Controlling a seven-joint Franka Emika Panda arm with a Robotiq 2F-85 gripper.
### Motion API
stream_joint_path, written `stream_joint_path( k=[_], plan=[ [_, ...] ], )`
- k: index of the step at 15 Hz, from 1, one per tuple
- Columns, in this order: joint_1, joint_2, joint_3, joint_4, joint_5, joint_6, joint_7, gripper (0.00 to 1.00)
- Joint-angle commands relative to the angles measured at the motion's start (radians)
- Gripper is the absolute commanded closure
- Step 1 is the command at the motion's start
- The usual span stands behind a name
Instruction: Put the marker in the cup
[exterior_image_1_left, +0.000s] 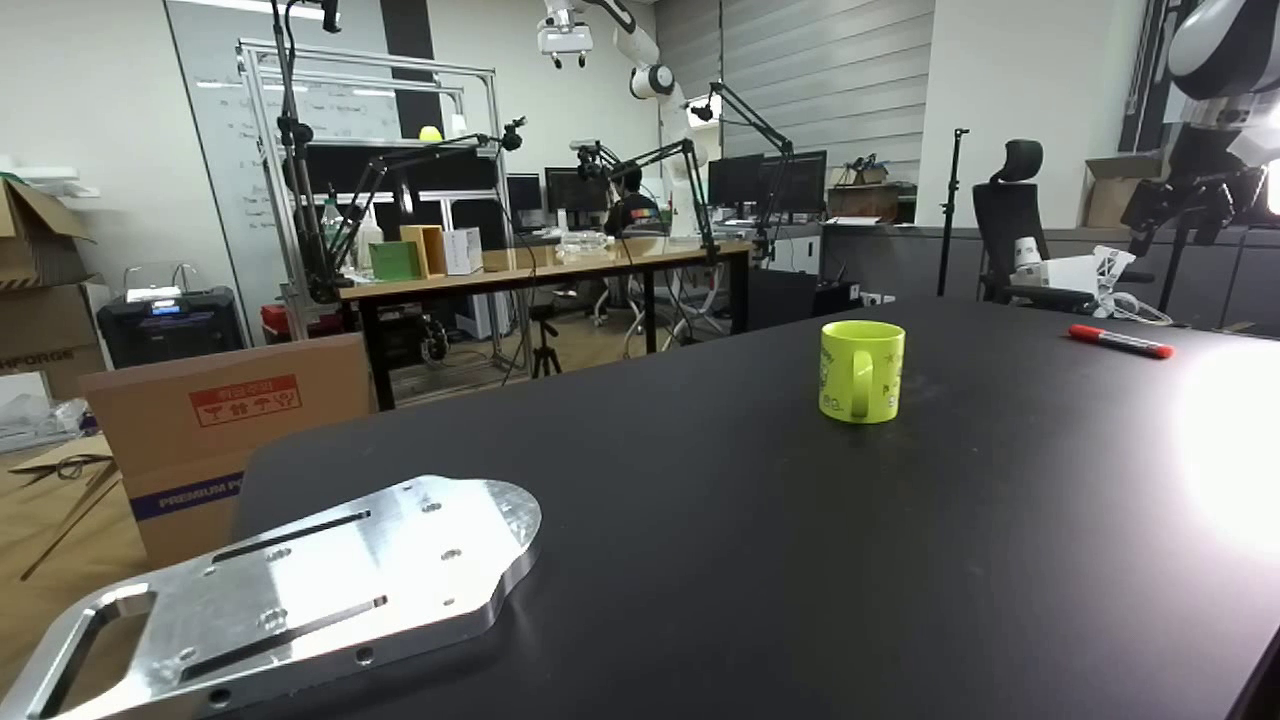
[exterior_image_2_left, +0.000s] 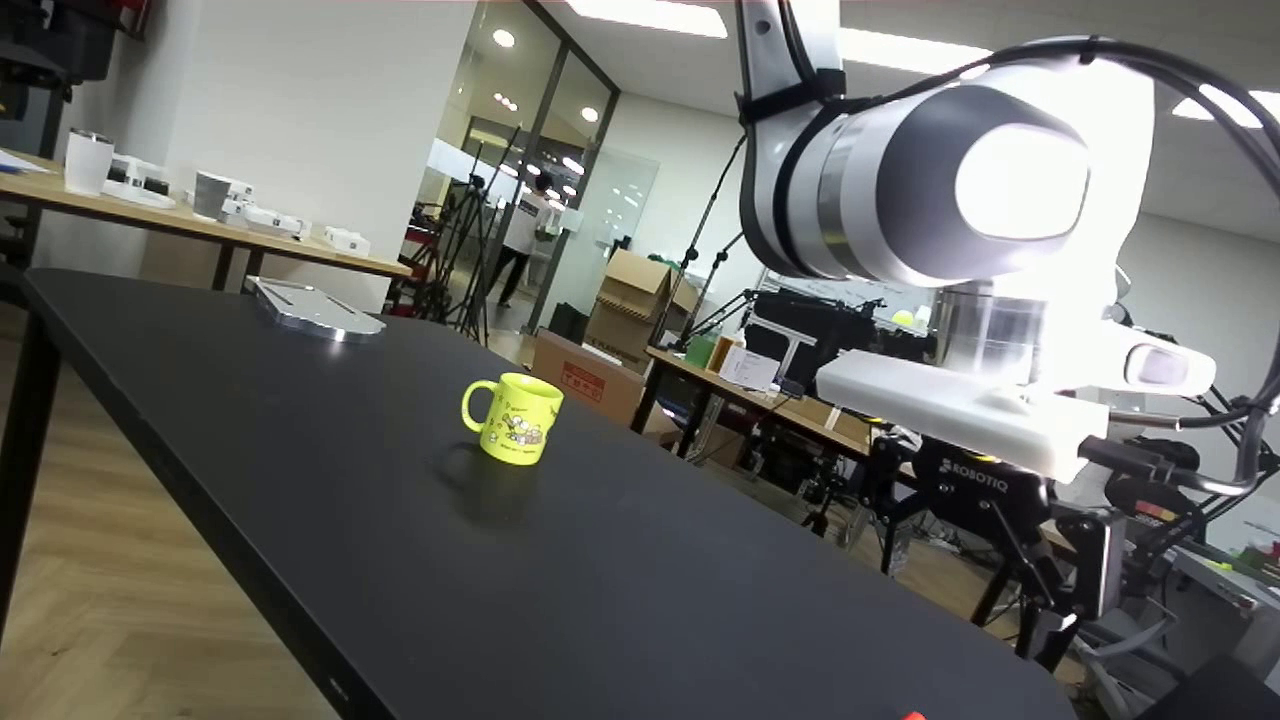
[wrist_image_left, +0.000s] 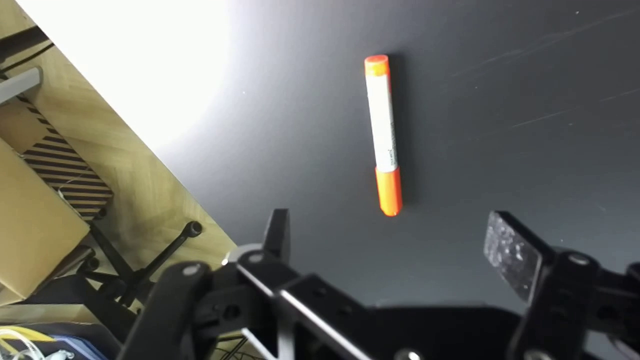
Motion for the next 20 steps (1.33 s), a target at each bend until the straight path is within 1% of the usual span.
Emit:
stream_joint_path(
  k=[1, 4, 7, 11, 14, 20],
  plan=[
    [-0.046, 0.042, 0.043, 0.043, -0.012, -0.006, 0.013, 0.00],
    [-0.074, 0.088, 0.067, 0.067, -0.003, 0.011, 0.009, 0.00],
    [-0.119, 0.135, 0.102, 0.100, 0.004, 0.034, -0.008, 0.00],
    [-0.179, 0.197, 0.160, 0.155, 0.008, 0.046, -0.017, 0.00],
    [-0.190, 0.238, 0.178, 0.184, 0.002, 0.044, 0.000, 0.00],
    [-0.185, 0.307, 0.173, 0.240, -0.007, 0.035, 0.013, 0.00]
  ],
)
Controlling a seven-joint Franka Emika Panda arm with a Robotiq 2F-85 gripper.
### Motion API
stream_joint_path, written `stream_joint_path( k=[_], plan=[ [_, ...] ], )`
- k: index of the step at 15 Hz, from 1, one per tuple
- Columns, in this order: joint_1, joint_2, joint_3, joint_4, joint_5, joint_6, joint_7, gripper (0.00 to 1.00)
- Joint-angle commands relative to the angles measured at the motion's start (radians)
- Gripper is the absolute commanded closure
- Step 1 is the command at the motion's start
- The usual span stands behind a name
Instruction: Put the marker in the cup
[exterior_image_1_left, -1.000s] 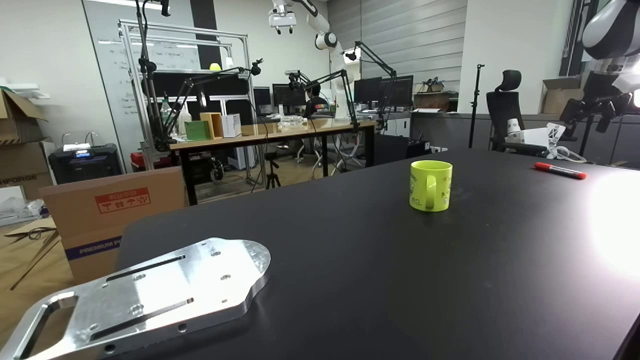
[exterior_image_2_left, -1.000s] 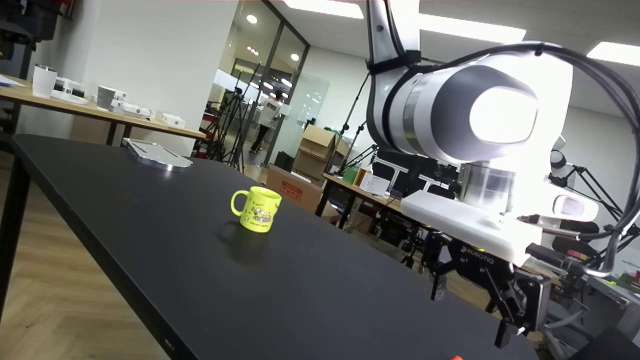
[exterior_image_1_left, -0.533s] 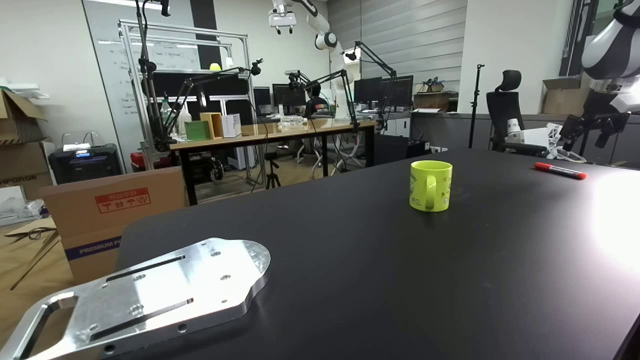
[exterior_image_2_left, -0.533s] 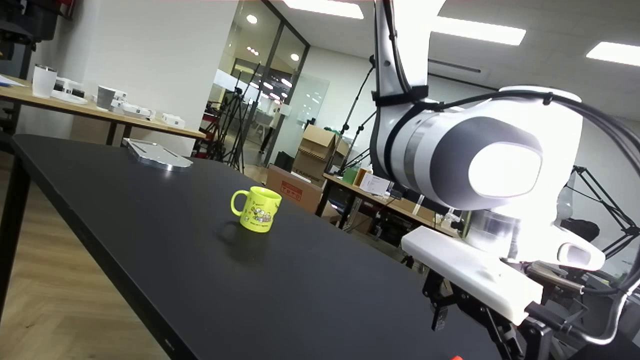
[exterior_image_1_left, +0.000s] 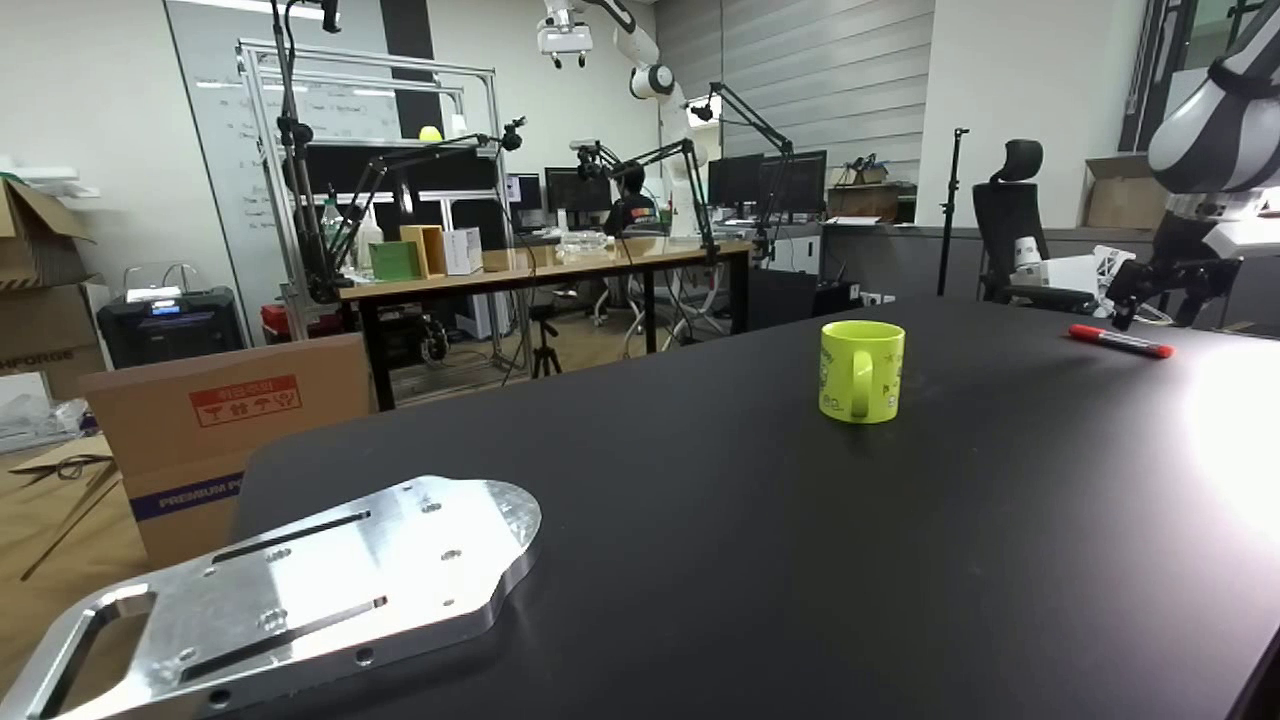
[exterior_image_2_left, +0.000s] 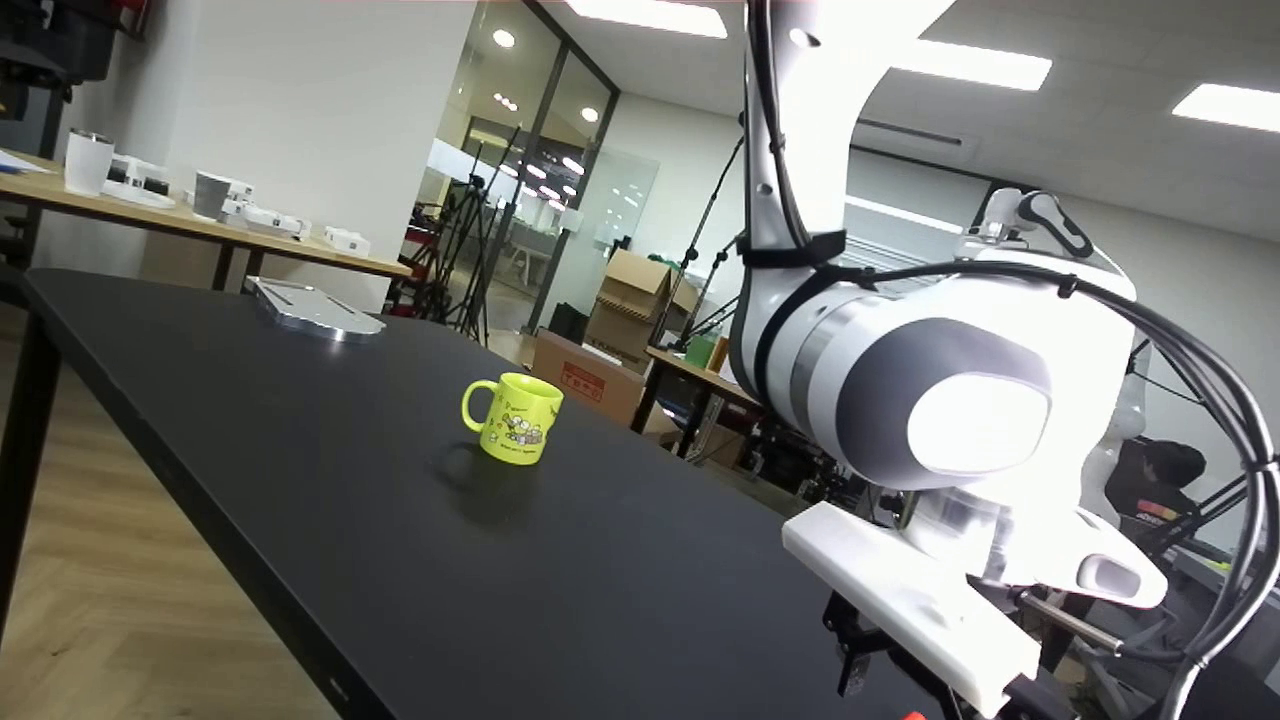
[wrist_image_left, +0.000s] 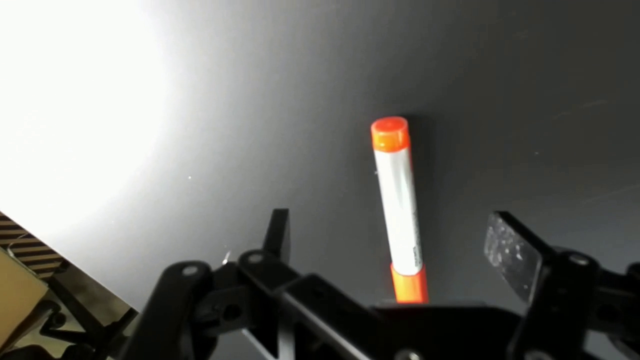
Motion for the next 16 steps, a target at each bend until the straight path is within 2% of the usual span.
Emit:
stream_joint_path(
  k=[1, 2, 3, 4, 11, 14, 15, 16],
  plan=[
    [-0.009, 0.056, 0.010, 0.067, -0.011, -0.012, 0.025, 0.00],
    [-0.005, 0.065, 0.008, 0.073, -0.013, -0.014, 0.028, 0.00],
    [-0.004, 0.074, 0.009, 0.081, -0.014, -0.015, 0.027, 0.25],
    [-0.002, 0.080, 0.007, 0.086, -0.015, -0.019, 0.029, 0.26],
    [0.012, 0.077, -0.002, 0.110, -0.017, -0.022, 0.037, 0.75],
    [0.045, 0.066, -0.050, 0.120, -0.023, -0.066, 0.084, 0.95],
    [0.049, 0.060, -0.062, 0.125, -0.022, -0.118, 0.098, 0.99],
    [0.054, 0.059, -0.074, 0.133, -0.020, -0.155, 0.111, 0.98]
  ],
)
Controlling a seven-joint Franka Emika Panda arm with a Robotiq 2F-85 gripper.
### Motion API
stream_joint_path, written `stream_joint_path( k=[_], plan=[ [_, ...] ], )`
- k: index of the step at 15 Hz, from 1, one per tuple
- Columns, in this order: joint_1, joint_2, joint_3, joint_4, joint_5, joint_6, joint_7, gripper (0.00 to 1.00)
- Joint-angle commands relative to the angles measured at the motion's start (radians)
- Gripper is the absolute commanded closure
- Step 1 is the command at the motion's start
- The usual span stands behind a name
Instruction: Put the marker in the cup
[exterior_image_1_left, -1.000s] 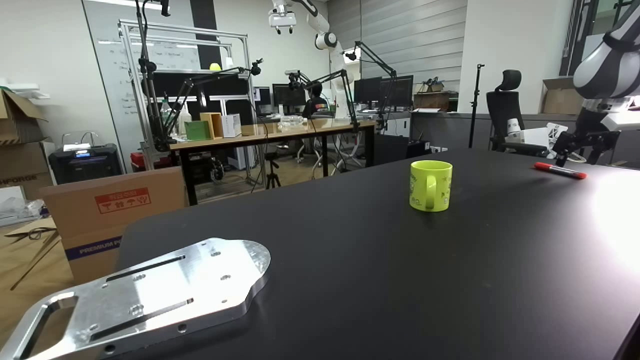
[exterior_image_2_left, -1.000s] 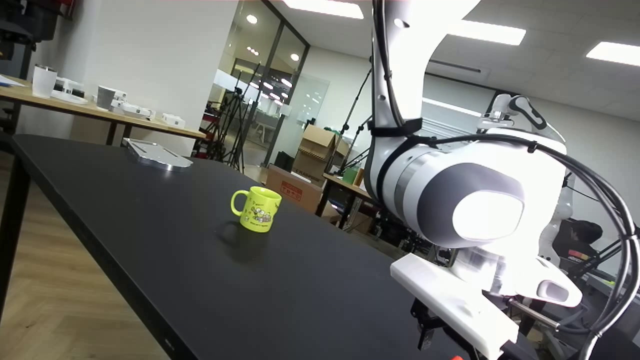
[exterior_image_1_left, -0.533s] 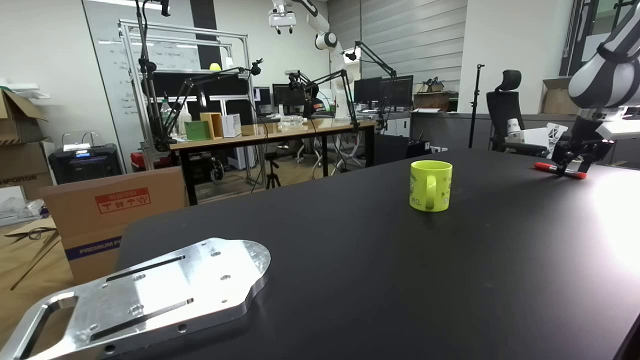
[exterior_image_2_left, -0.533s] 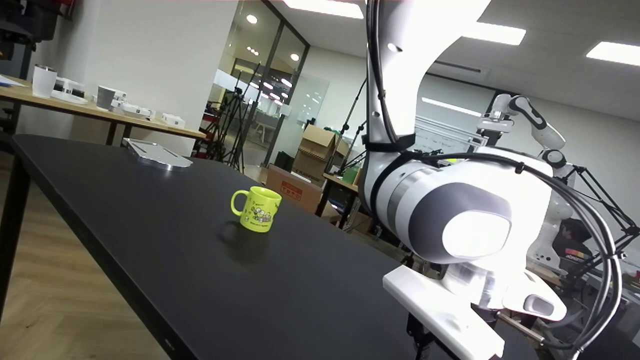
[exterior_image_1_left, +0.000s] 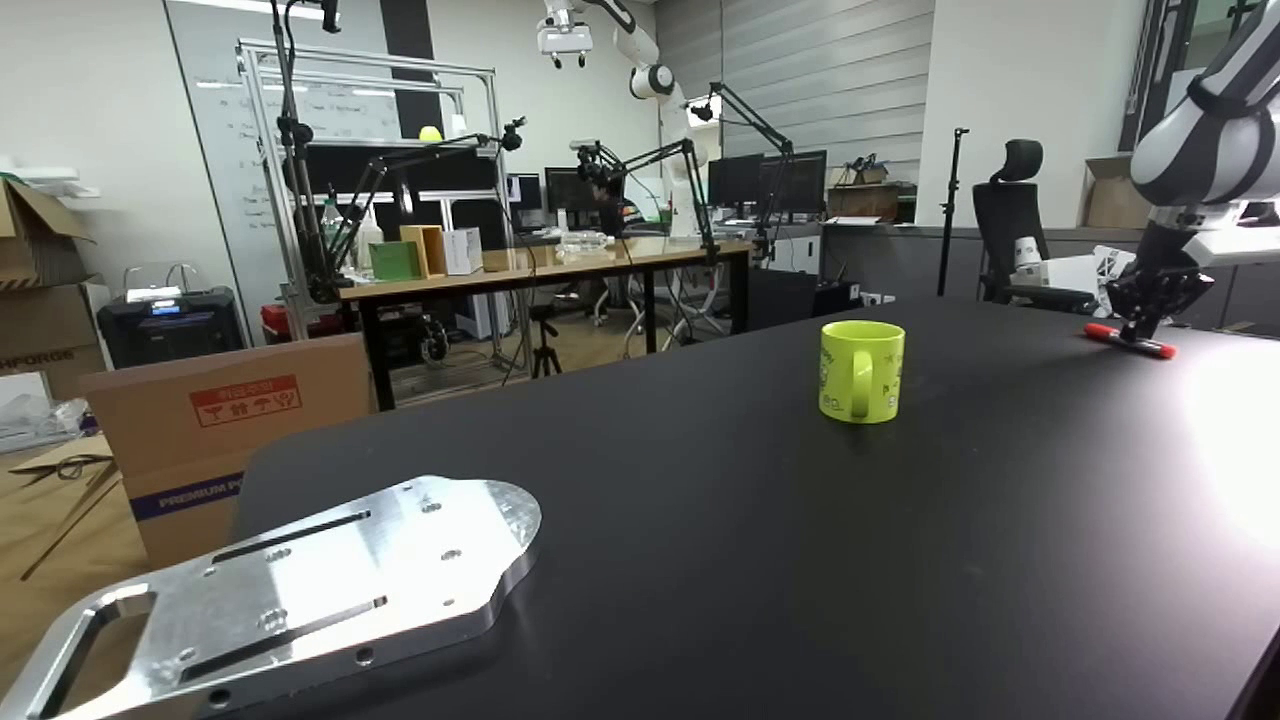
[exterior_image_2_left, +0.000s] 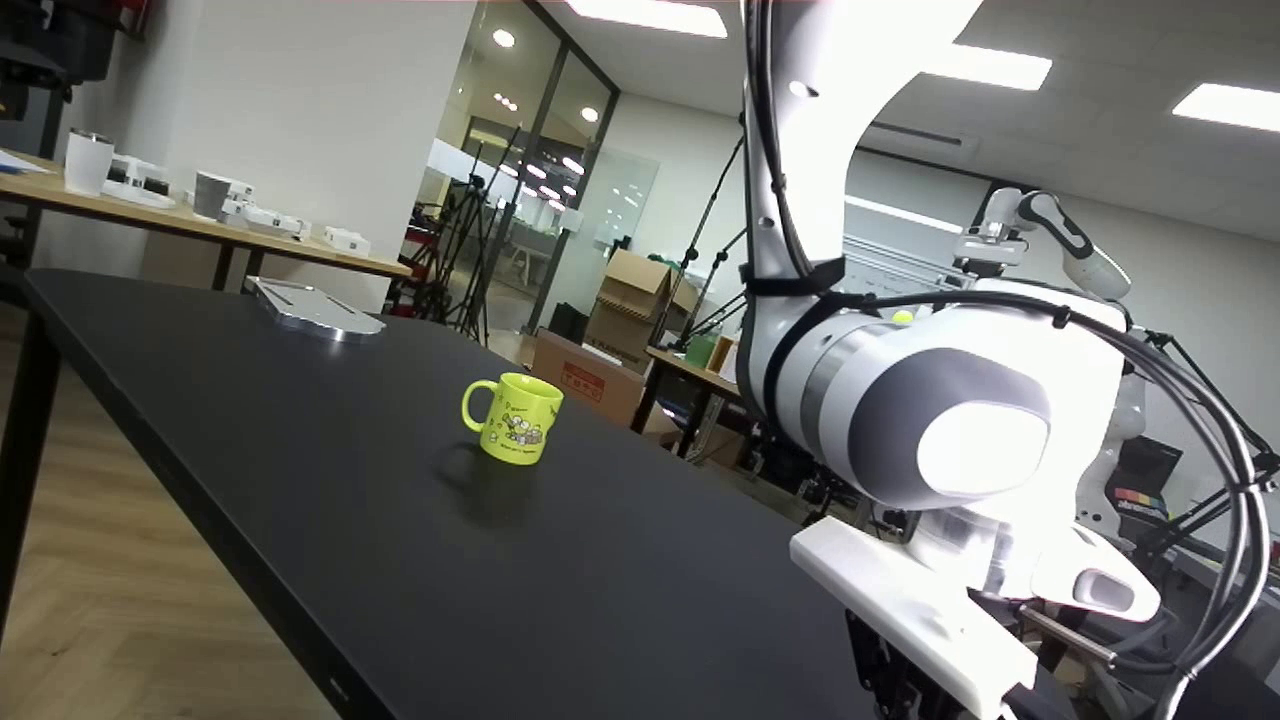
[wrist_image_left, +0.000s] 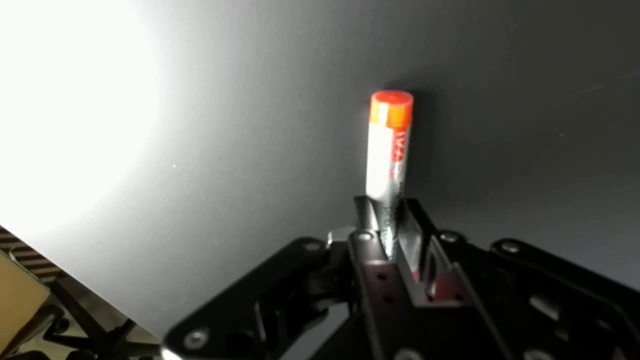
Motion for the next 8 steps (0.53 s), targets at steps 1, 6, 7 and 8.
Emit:
stream_joint_path(
  k=[1, 6, 7, 8],
  plan=[
    [0.038, -0.008, -0.065, 0.042, -0.016, -0.146, 0.099, 0.95],
    [0.058, -0.078, -0.058, 0.047, 0.024, -0.343, 0.156, 0.95],
    [0.065, -0.090, -0.056, 0.049, 0.030, -0.376, 0.168, 0.95],
    [0.078, -0.103, -0.058, 0.049, 0.037, -0.404, 0.182, 0.95]
  ],
)
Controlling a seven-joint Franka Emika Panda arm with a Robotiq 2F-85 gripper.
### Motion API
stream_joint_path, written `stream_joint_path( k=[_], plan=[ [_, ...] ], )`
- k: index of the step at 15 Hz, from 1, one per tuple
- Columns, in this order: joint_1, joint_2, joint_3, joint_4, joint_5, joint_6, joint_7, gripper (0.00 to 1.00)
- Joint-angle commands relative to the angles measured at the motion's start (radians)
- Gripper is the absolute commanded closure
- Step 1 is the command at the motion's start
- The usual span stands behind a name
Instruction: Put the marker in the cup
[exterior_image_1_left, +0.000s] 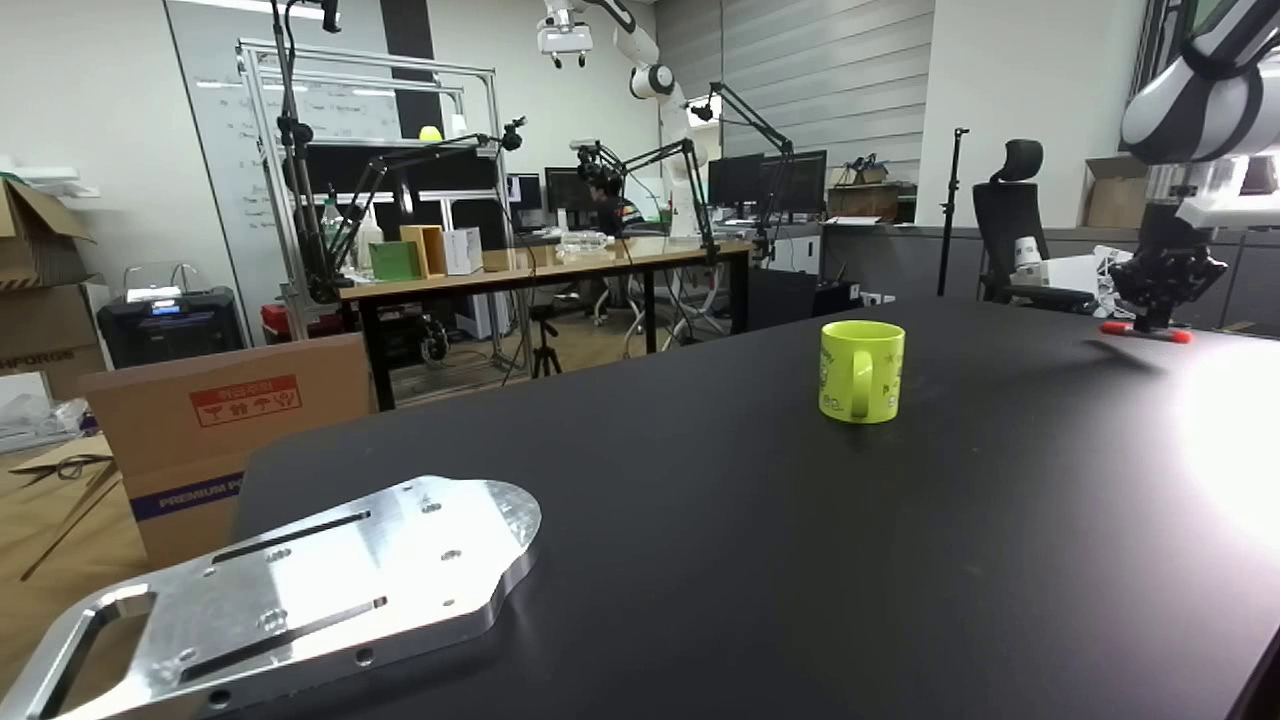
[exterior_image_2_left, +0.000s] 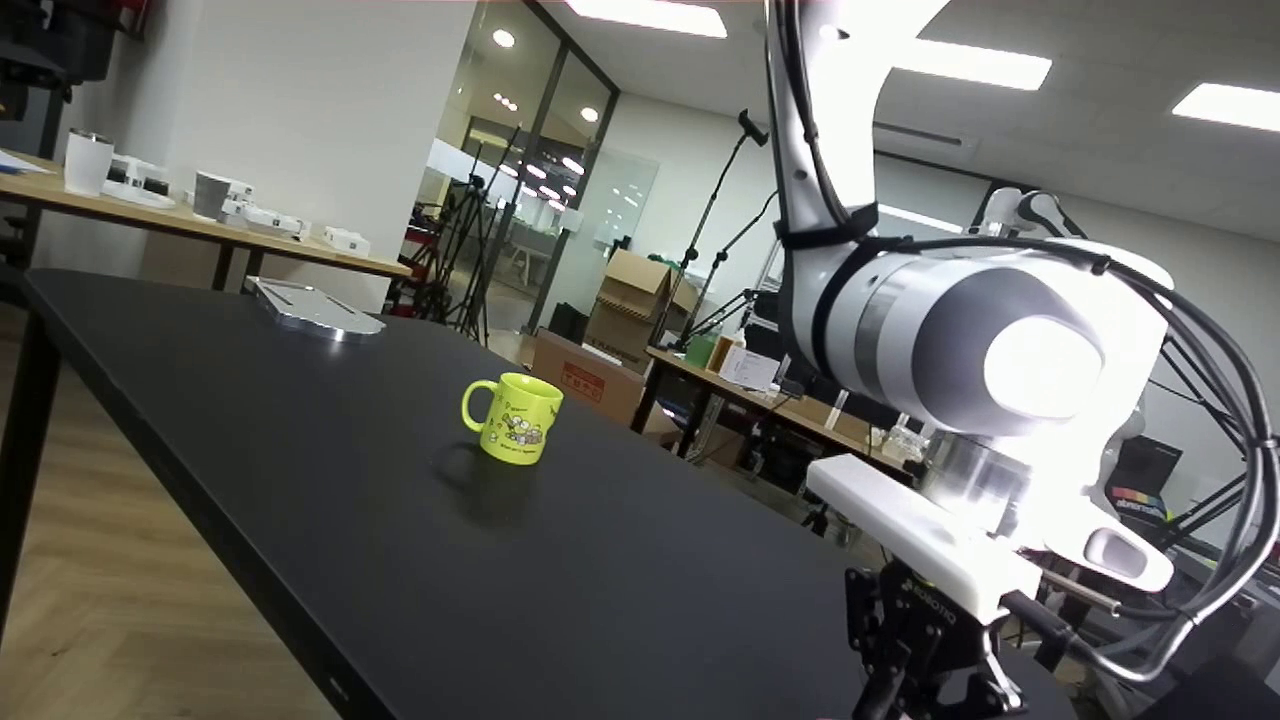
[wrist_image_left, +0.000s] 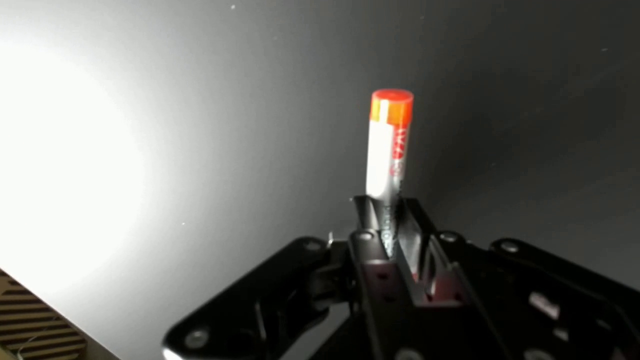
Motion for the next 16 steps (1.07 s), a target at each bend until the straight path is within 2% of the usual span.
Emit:
stream_joint_path(
  k=[1, 6, 9, 16],
  plan=[
    [0.048, -0.059, -0.011, 0.000, 0.020, -0.121, 0.086, 0.95],
    [0.129, -0.046, -0.024, 0.080, 0.004, -0.385, 0.196, 0.95],
    [0.171, -0.016, -0.006, 0.156, 0.021, -0.557, 0.262, 0.95],
    [0.256, 0.029, 0.064, 0.343, 0.111, -0.816, 0.350, 0.95]
  ],
)
